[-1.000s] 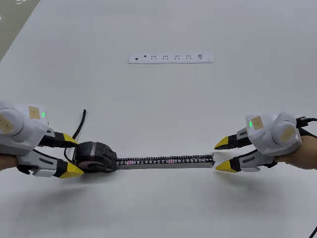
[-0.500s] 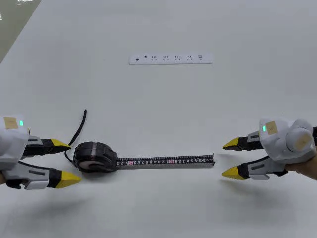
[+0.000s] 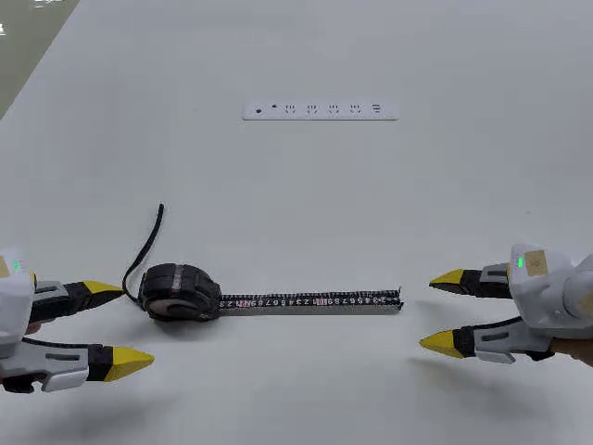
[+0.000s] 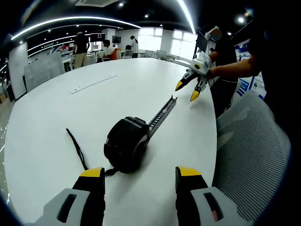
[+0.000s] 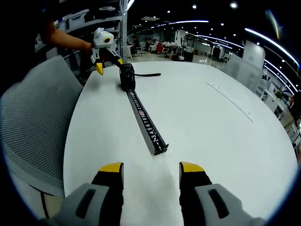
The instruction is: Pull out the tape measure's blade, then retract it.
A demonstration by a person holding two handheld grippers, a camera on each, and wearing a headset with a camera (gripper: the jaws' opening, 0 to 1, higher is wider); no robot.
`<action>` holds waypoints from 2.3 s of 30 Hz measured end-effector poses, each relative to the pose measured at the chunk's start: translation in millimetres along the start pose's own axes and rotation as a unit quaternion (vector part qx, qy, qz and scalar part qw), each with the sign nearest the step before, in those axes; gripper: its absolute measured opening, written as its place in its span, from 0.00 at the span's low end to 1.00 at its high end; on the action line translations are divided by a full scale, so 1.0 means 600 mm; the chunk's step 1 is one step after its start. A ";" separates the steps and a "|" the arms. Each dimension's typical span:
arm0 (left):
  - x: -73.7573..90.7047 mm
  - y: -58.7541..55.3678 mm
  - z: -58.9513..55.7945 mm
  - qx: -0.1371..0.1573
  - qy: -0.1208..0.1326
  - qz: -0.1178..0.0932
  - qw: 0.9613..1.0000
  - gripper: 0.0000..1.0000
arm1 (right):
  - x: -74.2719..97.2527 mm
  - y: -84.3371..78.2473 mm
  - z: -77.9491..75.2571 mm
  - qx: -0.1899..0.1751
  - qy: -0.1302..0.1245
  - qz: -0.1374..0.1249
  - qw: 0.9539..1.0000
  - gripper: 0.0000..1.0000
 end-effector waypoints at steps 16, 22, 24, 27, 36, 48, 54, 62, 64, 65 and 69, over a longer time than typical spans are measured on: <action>0.005 -0.021 -0.049 0.018 0.058 -0.053 0.997 0.69 | 0.021 0.001 0.062 -0.058 -0.047 -0.031 0.997 0.53; 0.007 -0.021 -0.065 0.030 0.078 -0.072 0.994 0.71 | 0.031 0.008 0.076 -0.072 -0.066 -0.040 0.994 0.57; 0.008 -0.018 -0.070 0.030 0.078 -0.077 0.994 0.72 | 0.034 0.011 0.079 -0.080 -0.072 -0.044 0.993 0.59; 0.009 -0.015 -0.076 0.029 0.080 -0.084 0.993 0.75 | 0.036 0.018 0.086 -0.088 -0.078 -0.048 0.992 0.62; 0.012 -0.019 -0.091 0.037 0.082 -0.097 0.991 0.92 | 0.039 0.021 0.114 -0.126 -0.094 -0.053 0.986 0.79; 0.008 0.016 -0.101 0.042 0.086 -0.123 0.988 1.00 | 0.038 0.040 0.142 -0.165 -0.108 -0.066 0.978 0.93; 0.013 0.013 -0.101 0.039 0.092 -0.118 0.988 1.00 | 0.038 0.047 0.142 -0.171 -0.113 -0.065 0.977 0.94; 0.017 0.009 -0.101 0.055 0.101 -0.107 0.988 1.00 | 0.041 0.051 0.141 -0.177 -0.118 -0.061 0.975 0.94; 0.018 0.009 -0.101 0.057 0.101 -0.105 0.988 1.00 | 0.042 0.053 0.141 -0.174 -0.119 -0.061 0.976 0.94; 0.019 0.010 -0.102 0.058 0.102 -0.105 0.988 1.00 | 0.042 0.053 0.141 -0.174 -0.118 -0.061 0.976 0.94; 0.019 0.017 -0.106 0.061 0.100 -0.107 0.987 1.00 | 0.043 0.052 0.140 -0.177 -0.118 -0.061 0.975 0.94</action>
Point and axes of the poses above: the centre of the closed fingertips' face, and the gripper's own axes: x roughly backward along the fingers, z roughly to its left, y roughly out of its top, the point moved 8 cm from there along x, roughly backward along the fingers, and after that the axes turned 11 degrees about -y, right-handed, at the moved point
